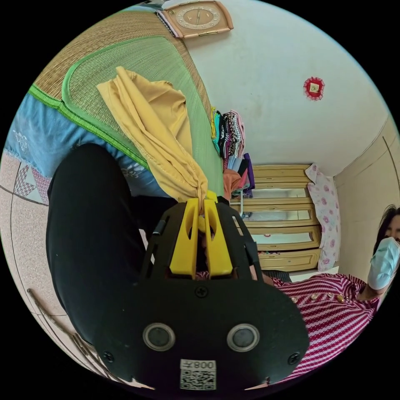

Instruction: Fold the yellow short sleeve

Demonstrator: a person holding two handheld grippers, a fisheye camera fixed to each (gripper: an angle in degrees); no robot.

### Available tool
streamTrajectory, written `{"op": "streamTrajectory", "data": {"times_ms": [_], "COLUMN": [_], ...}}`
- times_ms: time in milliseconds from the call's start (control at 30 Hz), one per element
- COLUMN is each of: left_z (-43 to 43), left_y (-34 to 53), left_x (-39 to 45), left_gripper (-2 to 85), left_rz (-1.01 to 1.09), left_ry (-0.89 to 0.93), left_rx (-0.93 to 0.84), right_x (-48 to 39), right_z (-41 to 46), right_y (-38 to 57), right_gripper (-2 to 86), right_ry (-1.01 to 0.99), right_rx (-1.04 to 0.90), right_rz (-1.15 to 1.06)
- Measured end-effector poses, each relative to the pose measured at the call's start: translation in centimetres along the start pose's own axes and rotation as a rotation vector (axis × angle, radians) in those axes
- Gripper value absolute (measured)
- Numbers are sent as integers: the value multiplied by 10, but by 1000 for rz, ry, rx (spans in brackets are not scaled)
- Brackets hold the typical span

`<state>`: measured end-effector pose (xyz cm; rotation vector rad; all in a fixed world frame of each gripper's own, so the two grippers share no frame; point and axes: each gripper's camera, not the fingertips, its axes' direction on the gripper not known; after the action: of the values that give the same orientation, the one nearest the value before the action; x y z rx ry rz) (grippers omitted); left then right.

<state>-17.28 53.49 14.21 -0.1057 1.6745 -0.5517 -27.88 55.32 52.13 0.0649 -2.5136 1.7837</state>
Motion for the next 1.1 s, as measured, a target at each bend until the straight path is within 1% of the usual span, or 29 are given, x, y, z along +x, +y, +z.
{"op": "streamTrajectory", "data": {"times_ms": [133, 200, 300, 467, 633, 700, 767, 867, 1100], "left_z": [-10, -21, -51, -101, -107, -108, -109, -118, -129], "left_y": [3, 3, 1, -22, -52, -62, -71, -80, -101], "left_x": [-1, -3, -15, -71, -132, -150, -172, -188, -213], "left_gripper": [25, 27, 30, 58, 109, 119, 123, 125, 131], "left_rz": [23, 37, 35, -57, -187, -224, -261, -289, -318], "left_ry": [-19, -17, -8, 21, 112, 132, 189, 195, 175], "left_rx": [-34, -36, 8, 96, 112, 123, 150, 193, 217], "right_x": [-15, -24, -37, -53, -74, -82, -89, -99, -113], "right_z": [-3, -2, -1, -6, -10, -10, -7, 0, 30], "right_y": [8, 11, 16, 28, 41, 43, 45, 48, 53], "right_gripper": [29, 20, 12, 8, 6, 6, 6, 6, 6], "right_ry": [4, 28, 45, 15, -16, -21, -21, -28, -27], "right_rx": [11, -2, -21, -30, -28, -25, -27, -25, -39], "right_rz": [-11, -20, -29, -33, -47, -52, -59, -66, -67]}}
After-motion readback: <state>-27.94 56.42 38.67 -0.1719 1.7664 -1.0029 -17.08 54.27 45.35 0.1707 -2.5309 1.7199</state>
